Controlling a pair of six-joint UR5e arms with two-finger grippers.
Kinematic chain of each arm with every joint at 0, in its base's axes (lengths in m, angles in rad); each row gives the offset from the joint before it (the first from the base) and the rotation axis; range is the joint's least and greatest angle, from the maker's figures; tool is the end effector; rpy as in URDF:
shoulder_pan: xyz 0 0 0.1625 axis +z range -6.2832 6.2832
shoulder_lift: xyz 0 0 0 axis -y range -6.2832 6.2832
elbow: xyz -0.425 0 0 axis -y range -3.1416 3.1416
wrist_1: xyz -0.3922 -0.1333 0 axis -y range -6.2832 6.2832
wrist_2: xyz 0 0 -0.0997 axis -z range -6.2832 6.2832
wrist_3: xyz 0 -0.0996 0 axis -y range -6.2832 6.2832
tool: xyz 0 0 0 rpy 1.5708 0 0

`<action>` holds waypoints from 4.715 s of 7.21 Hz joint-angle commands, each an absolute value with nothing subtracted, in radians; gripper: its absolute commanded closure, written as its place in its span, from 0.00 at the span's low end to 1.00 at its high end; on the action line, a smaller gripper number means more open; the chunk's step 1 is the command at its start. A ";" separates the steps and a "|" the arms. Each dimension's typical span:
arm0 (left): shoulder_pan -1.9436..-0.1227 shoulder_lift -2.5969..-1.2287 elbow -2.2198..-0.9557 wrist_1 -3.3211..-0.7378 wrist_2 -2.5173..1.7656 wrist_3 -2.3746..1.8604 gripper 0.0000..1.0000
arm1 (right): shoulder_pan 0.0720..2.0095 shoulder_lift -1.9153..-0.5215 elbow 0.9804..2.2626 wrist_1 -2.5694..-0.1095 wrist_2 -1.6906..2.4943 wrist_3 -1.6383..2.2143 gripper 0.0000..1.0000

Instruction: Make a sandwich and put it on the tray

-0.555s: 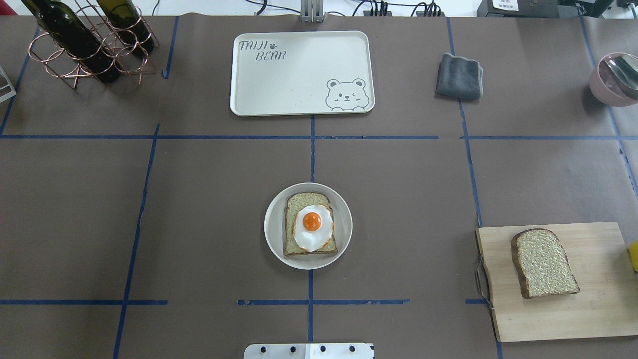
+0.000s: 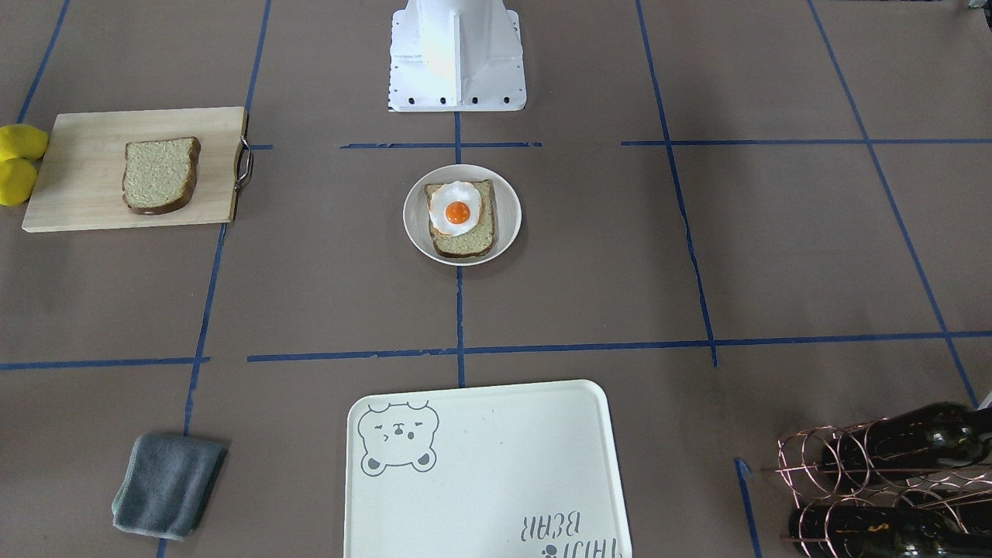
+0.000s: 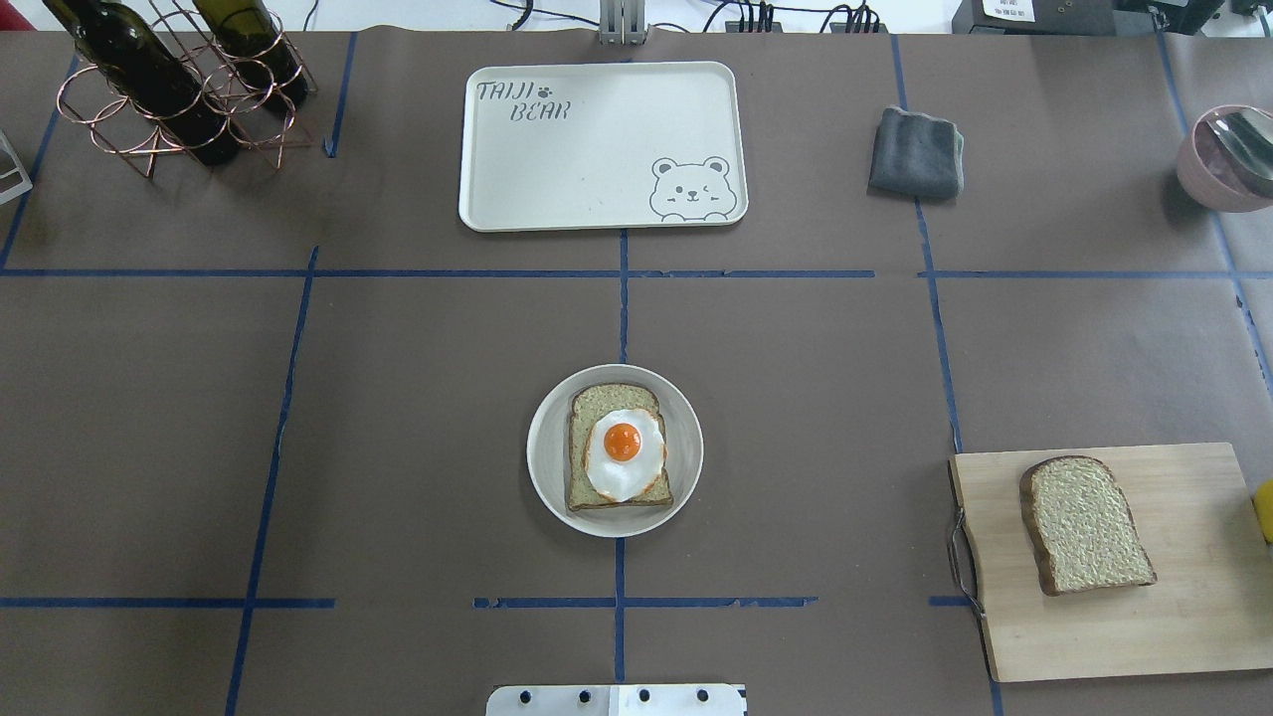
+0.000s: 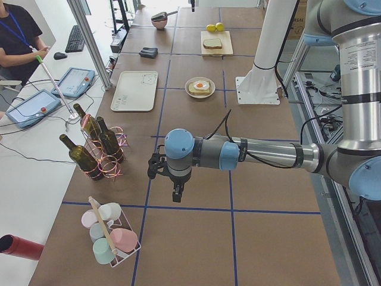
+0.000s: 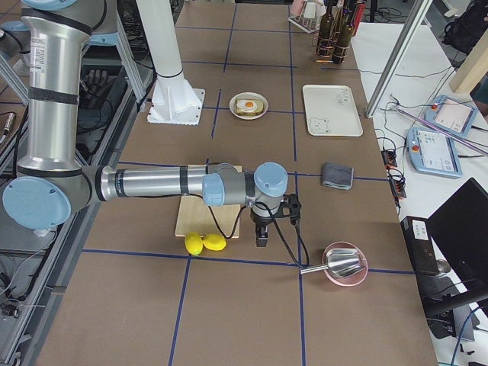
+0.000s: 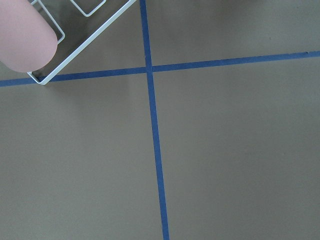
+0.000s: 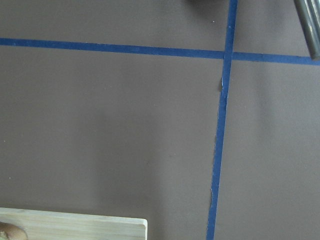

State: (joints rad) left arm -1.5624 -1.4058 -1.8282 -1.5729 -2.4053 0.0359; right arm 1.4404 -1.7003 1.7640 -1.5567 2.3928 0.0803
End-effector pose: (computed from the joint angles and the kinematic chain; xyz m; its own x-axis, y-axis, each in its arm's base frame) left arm -0.0559 -0.4268 0.6027 0.6702 0.1112 -0.7338 -0.0324 0.9921 0.1208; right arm 0.0025 -0.4453 0.6188 0.6758 -0.0652 0.7342 0.0757 0.9970 0.0189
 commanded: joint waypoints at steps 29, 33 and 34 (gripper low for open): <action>-1.555 -1.397 -1.842 -1.680 -2.443 0.029 0.00 | 0.752 -1.933 1.809 -0.657 2.276 1.074 1.00; -1.555 -1.397 -1.845 -1.683 -2.453 0.037 0.00 | 0.756 -1.921 1.908 -0.655 2.318 1.138 1.00; -1.555 -1.397 -1.844 -1.716 -2.477 0.037 0.00 | 0.755 -1.867 1.928 -0.655 2.318 1.200 1.00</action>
State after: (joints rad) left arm -1.5555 -1.3975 -1.8443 -1.6893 -2.4556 0.0341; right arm 0.7554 -1.9143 1.8960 -0.6556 2.3101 1.1302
